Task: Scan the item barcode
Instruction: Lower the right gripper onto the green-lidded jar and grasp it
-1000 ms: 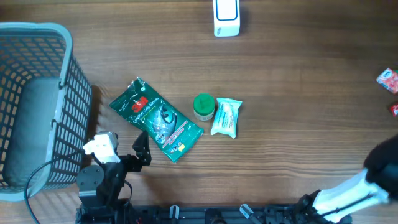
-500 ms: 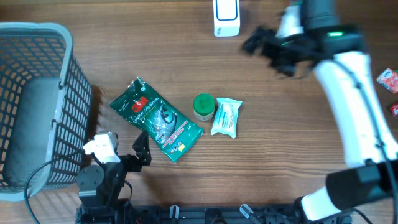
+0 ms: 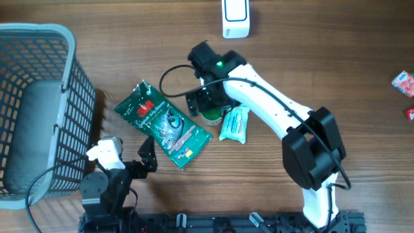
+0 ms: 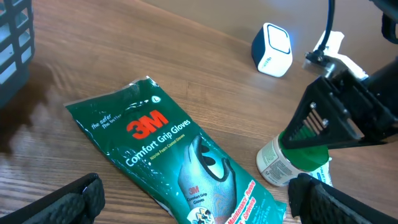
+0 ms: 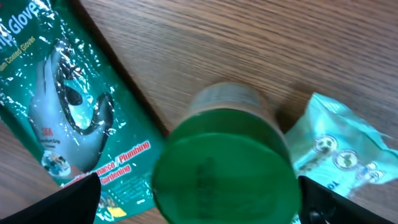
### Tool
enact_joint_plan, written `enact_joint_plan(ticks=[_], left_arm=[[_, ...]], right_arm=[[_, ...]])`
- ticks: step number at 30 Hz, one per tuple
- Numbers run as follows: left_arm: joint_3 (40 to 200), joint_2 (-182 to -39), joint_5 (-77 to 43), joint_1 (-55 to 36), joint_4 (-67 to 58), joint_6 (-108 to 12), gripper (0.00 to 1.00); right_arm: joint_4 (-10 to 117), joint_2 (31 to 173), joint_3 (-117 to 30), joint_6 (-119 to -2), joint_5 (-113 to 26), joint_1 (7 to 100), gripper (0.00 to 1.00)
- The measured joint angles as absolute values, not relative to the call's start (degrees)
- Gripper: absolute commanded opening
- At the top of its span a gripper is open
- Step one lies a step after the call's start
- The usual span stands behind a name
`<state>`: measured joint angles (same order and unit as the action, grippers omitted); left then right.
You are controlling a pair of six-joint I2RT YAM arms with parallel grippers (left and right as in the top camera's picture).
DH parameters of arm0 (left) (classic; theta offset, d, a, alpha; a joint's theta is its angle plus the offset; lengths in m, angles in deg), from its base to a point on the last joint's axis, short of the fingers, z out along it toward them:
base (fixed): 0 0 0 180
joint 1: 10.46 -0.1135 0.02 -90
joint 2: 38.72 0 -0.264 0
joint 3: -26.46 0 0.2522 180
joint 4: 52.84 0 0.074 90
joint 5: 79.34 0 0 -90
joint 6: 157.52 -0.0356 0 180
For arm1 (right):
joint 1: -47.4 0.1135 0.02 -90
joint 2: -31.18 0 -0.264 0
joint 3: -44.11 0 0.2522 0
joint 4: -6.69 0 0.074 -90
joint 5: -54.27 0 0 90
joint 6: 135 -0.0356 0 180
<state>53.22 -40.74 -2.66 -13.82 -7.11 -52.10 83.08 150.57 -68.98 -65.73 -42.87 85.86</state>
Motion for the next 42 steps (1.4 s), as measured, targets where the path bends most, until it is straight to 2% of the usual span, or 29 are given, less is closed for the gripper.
enact_joint_plan(ticks=[10, 14, 20, 28, 32, 36, 39, 42], left_arm=[[53.22, -40.74, -2.66, -13.84, -7.11, -52.10, 1.00], [53.22, -40.74, -2.66, -13.82, -7.11, -52.10, 1.00], [53.22, -40.74, -2.66, -13.84, -7.11, -52.10, 1.00], [53.22, -40.74, -2.66, -13.82, -7.11, -52.10, 1.00], [53.22, -40.74, -2.66, -13.82, -7.11, -52.10, 1.00], [53.22, -40.74, -2.66, -13.82, -7.11, -52.10, 1.00], [53.22, -40.74, -2.66, -13.82, -7.11, -52.10, 1.00], [53.22, -40.74, -2.66, -13.82, -7.11, -52.10, 1.00]], right_arm=[[80.98, 153.63, -68.98, -66.80, -36.72, 86.80, 0.99], [80.09, 153.63, -68.98, -66.97, -36.75, 86.80, 0.92], [79.52, 154.66, -68.98, -67.23, -36.77, 86.78, 0.90], [79.10, 157.74, -68.98, -67.65, -36.81, 86.78, 0.70], [78.97, 157.74, -68.98, -68.63, -36.72, 86.78, 0.49], [79.52, 157.74, -69.20, -69.35, -36.90, 86.67, 0.40], [85.64, 158.26, -71.58, -69.62, -40.02, 85.57, 0.34], [93.22, 159.23, -79.12, -69.62, -43.98, 82.69, 0.32]])
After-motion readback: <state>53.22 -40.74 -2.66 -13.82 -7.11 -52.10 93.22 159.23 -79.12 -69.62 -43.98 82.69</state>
